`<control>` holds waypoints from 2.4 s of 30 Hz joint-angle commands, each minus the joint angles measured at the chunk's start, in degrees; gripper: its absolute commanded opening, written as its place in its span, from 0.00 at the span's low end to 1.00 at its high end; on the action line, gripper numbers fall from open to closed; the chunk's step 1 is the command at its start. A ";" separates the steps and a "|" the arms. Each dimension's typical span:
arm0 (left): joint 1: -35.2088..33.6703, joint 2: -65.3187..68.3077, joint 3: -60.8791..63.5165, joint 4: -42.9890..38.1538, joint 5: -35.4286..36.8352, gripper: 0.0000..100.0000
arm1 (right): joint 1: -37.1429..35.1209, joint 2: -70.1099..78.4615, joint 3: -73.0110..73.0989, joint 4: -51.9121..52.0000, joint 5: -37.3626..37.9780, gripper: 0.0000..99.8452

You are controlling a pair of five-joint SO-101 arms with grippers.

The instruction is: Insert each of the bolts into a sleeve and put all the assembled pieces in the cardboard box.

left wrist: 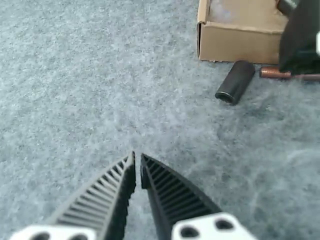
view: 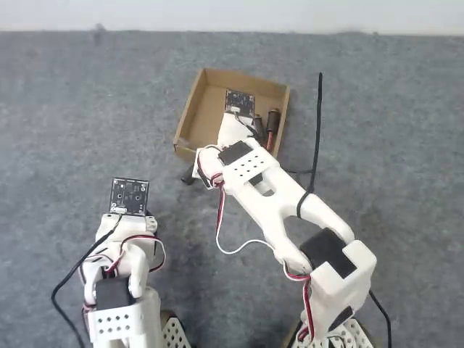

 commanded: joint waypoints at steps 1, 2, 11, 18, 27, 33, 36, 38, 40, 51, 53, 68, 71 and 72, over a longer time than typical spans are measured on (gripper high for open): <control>0.18 -1.05 -1.01 0.18 -0.53 0.01 | -0.66 -0.84 -3.96 -0.40 -0.62 0.01; 0.18 -1.05 -1.01 0.18 -0.53 0.01 | -1.01 -0.66 -4.13 -1.19 -0.70 0.01; 0.26 -1.05 -1.01 0.09 -0.53 0.01 | -3.12 5.23 -9.49 -3.74 -4.66 0.01; 0.18 -1.05 -1.01 0.09 -0.53 0.01 | -3.30 9.71 -14.15 -1.19 -4.75 0.12; 0.18 -1.05 -1.01 0.09 -0.53 0.01 | -3.74 13.23 -17.23 -1.19 -4.75 0.07; 0.18 -1.05 -1.01 0.09 -0.53 0.01 | -3.91 17.80 -21.01 -0.66 -4.75 0.13; 0.09 -1.05 -1.01 0.09 -0.53 0.01 | -4.09 18.68 -21.80 -0.66 -4.75 0.13; 0.09 -1.05 -1.01 0.09 -0.53 0.01 | -5.14 18.86 -21.89 -0.66 -4.75 0.13; 0.09 -1.05 -1.01 0.09 -0.53 0.01 | -6.37 19.12 -21.89 -0.66 -4.66 0.13; 0.09 -1.05 -1.01 0.26 -0.53 0.01 | -5.58 20.53 -21.80 -0.66 -3.69 0.13; 0.09 -1.05 -1.01 0.26 -0.53 0.01 | -5.67 23.08 -23.12 -0.66 -1.14 0.13; -1.58 -1.05 -1.01 0.09 -0.53 0.01 | -5.76 26.42 -40.18 28.26 6.15 0.01; -1.76 -1.05 -1.01 0.09 -0.53 0.01 | -5.41 22.55 -40.35 34.86 9.76 0.01; -1.76 -1.05 -1.01 0.09 -0.53 0.01 | -5.32 21.32 -40.35 37.23 10.99 0.01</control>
